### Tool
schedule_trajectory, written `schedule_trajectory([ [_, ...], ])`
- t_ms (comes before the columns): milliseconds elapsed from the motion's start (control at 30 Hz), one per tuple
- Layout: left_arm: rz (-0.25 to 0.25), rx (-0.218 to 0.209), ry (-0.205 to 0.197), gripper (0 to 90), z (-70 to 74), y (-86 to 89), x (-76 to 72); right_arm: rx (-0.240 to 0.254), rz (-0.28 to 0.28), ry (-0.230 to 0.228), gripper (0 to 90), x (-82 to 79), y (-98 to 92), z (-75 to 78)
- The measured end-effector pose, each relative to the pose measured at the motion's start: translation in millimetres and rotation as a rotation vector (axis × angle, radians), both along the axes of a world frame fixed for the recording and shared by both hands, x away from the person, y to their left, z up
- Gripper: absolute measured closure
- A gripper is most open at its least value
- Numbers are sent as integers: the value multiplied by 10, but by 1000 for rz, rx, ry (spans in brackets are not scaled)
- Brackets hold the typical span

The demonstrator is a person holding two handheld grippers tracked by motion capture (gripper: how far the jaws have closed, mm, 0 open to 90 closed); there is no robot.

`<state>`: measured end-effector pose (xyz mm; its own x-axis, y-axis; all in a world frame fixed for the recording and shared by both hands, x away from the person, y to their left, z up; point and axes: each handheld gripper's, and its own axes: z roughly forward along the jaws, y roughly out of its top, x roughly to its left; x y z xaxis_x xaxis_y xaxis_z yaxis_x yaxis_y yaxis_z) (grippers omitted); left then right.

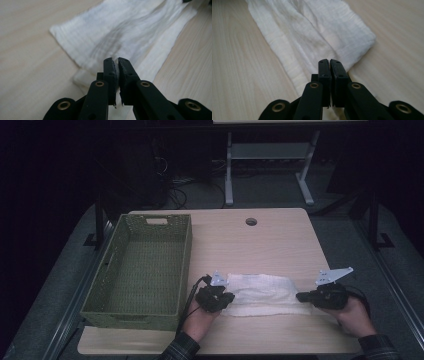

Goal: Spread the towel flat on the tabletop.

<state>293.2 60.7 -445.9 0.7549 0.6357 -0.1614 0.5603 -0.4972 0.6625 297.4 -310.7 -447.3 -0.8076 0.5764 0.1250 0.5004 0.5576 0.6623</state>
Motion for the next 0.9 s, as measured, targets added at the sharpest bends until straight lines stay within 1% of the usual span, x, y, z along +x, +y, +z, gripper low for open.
schedule_trajectory([
  [33, 1, 11, 12, 842, -23, -3, 3, -5, 1, 17, 867, -17, 7, -21],
  [67, 1, 11, 12, 836, -23, -3, 3, -13, 9, 17, 866, -16, 8, -34],
  [100, -13, 33, 49, 813, -75, -18, 22, -15, 14, 24, 866, -16, 19, -51],
  [133, -13, 33, 49, 778, -75, -18, 22, -17, 14, 34, 856, -13, 31, -52],
  [167, -15, 25, 36, 735, -54, -45, 20, -19, 17, 34, 832, -7, 38, -50],
  [200, -16, 21, 24, 699, -20, -58, 23, -14, 23, 24, 789, 2, 33, -44],
  [233, -6, 12, 5, 672, 19, -73, 30, 1, 8, 28, 752, 3, 27, -20],
  [267, -1, 5, -13, 647, 57, -80, 52, 15, 7, 8, 733, 17, 4, 4],
  [300, 5, -1, -22, 628, 83, -86, 74, 28, -6, -10, 711, 32, -17, 36],
  [333, 5, -1, -22, 623, 83, -86, 74, 28, -6, -10, 711, 32, -17, 36],
  [367, 9, -10, -32, 623, 117, -96, 121, 38, -18, -23, 703, 52, -35, 62],
  [400, 19, -13, -52, 614, 146, -119, 208, 59, -48, -44, 703, 137, -75, 119],
  [433, 21, -14, -60, 613, 147, -128, 243, 58, -63, -50, 702, 185, -79, 130],
  [467, 21, -14, -60, 607, 147, -128, 243, 58, -63, -50, 702, 185, -79, 130],
  [500, 24, -15, -64, 607, 138, -143, 306, 58, -69, -50, 703, 226, -79, 129],
  [533, 28, -12, -67, 603, 124, -155, 355, 60, -74, -44, 702, 296, -65, 117],
  [567, 30, 5, -77, 603, 84, -183, 431, 57, -78, -15, 699, 396, -18, 72],
  [633, 27, 18, -68, 603, 21, -202, 499, 49, -79, 5, 689, 474, 28, 18],
  [667, 25, 27, -62, 601, -12, -209, 521, 45, -83, 31, 682, 512, 53, -9],
  [700, 21, 42, -56, 600, -54, -213, 538, 33, -83, 36, 682, 551, 66, -41],
  [733, 21, 50, -54, 599, -80, -215, 542, 23, -92, 57, 681, 576, 83, -65],
  [767, 18, 70, -56, 599, -116, -214, 549, 18, -90, 60, 675, 590, 86, -82],
  [800, 17, 75, -53, 599, -135, -214, 551, 16, -96, 69, 677, 594, 88, -101],
  [833, 18, 82, -48, 599, -157, -214, 555, 12, -100, 78, 705, 592, 88, -104],
  [867, 24, 74, -53, 603, -167, -215, 555, 12, -98, 81, 754, 589, 88, -115],
  [900, 24, 75, -56, 609, -168, -215, 557, 3, -92, 78, 800, 583, 90, -120],
])
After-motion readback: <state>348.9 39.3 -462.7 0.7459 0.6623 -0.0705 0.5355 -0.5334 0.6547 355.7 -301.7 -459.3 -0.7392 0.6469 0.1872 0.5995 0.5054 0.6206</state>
